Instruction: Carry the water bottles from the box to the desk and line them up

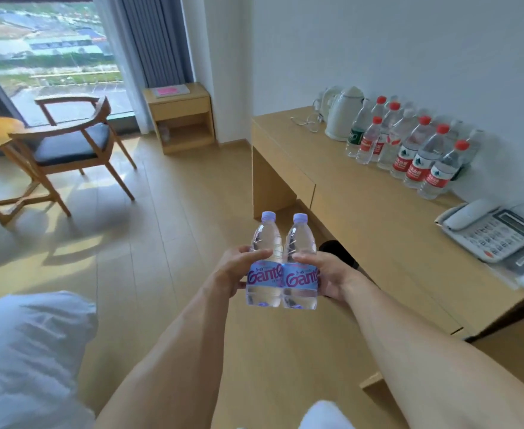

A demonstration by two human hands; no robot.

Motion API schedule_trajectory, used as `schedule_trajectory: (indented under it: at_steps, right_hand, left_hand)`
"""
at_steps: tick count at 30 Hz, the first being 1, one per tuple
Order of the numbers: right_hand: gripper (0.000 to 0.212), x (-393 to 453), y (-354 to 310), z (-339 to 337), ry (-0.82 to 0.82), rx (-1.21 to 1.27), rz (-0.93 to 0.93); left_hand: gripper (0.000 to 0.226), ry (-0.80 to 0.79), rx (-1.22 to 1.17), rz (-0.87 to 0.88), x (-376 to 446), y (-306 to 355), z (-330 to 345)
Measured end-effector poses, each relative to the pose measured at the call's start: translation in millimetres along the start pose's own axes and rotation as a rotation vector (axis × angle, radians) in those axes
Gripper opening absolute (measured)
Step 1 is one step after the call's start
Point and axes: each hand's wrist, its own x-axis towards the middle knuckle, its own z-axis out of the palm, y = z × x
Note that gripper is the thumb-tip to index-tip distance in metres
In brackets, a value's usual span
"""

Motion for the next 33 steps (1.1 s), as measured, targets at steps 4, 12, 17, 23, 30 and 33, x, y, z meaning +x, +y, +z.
schedule_trajectory:
  at_steps: [4, 12, 17, 23, 30, 33]
  right_hand:
    - [0.049, 39, -35, -10, 0.055, 0.014, -0.049]
    - [0.057, 146, -103, -51, 0.062, 0.118, -0.121]
    - [0.064, 209, -158, -78, 0.078, 0.175, -0.14]
    - [0.056, 249, -203, -132, 0.194, 0.179, -0.16]
    - [0.041, 257, -208, -212, 0.455, 0.294, -0.175]
    - [0.044, 249, -207, -242, 0.598, 0.39, -0.188]
  left_hand:
    - [0.039, -0.036, 0.015, 0.016, 50, 33, -9]
    - [0.041, -0.042, 0.038, 0.061, 168, 105, -7]
    - [0.045, -0.027, 0.08, 0.072, 244, 162, -3]
    - [0.052, -0.136, 0.106, 0.115, 318, 214, 31]
    - [0.063, -0.388, 0.178, 0.102, 396, 258, 118]
    - [0.062, -0.54, 0.239, 0.119, 424, 272, 163]
